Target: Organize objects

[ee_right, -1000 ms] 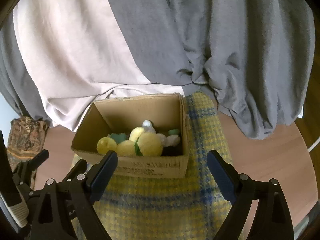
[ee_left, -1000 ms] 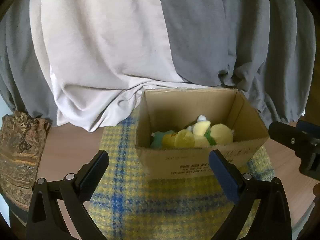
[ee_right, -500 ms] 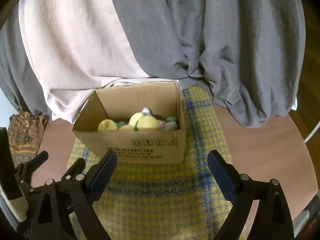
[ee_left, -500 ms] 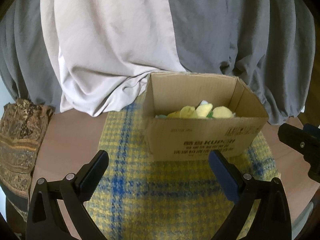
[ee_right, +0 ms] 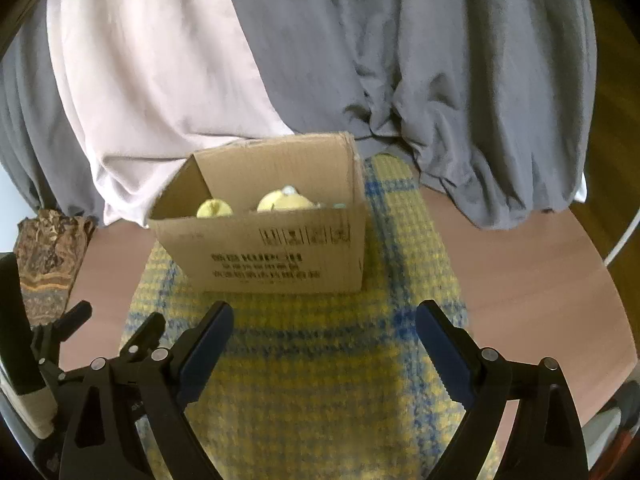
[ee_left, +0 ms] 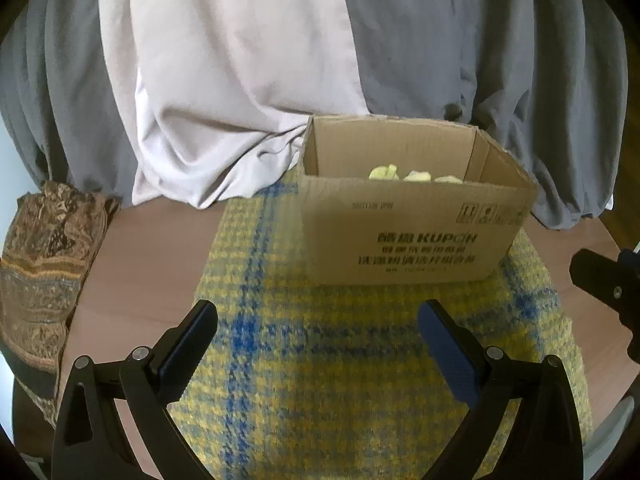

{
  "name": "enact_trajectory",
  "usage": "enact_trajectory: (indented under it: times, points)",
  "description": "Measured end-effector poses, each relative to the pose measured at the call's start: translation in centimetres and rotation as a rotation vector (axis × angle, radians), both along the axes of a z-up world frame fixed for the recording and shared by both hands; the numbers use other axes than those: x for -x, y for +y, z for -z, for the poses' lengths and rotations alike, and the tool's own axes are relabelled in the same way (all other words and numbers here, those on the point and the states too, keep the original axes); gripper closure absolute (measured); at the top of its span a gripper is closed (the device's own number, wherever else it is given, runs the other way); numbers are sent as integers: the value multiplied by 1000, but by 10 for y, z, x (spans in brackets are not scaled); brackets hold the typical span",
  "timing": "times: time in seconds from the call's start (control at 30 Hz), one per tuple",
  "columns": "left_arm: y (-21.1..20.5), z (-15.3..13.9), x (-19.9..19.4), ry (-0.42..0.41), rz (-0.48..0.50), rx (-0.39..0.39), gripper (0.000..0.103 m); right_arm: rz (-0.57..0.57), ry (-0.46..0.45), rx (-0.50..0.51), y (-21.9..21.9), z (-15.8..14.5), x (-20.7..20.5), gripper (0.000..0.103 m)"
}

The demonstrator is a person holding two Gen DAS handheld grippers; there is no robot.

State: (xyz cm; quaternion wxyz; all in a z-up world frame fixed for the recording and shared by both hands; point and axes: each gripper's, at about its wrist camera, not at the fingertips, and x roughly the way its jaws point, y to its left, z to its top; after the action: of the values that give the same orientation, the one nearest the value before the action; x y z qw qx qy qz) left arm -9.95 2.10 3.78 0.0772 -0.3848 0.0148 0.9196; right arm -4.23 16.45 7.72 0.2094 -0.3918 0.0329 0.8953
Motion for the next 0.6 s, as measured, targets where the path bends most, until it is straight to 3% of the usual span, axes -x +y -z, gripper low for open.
enact_trajectory:
  times: [0.6]
  points:
    - [-4,37,-46,-50,-7,-14,1,77,-27,53,7,43,-55,11]
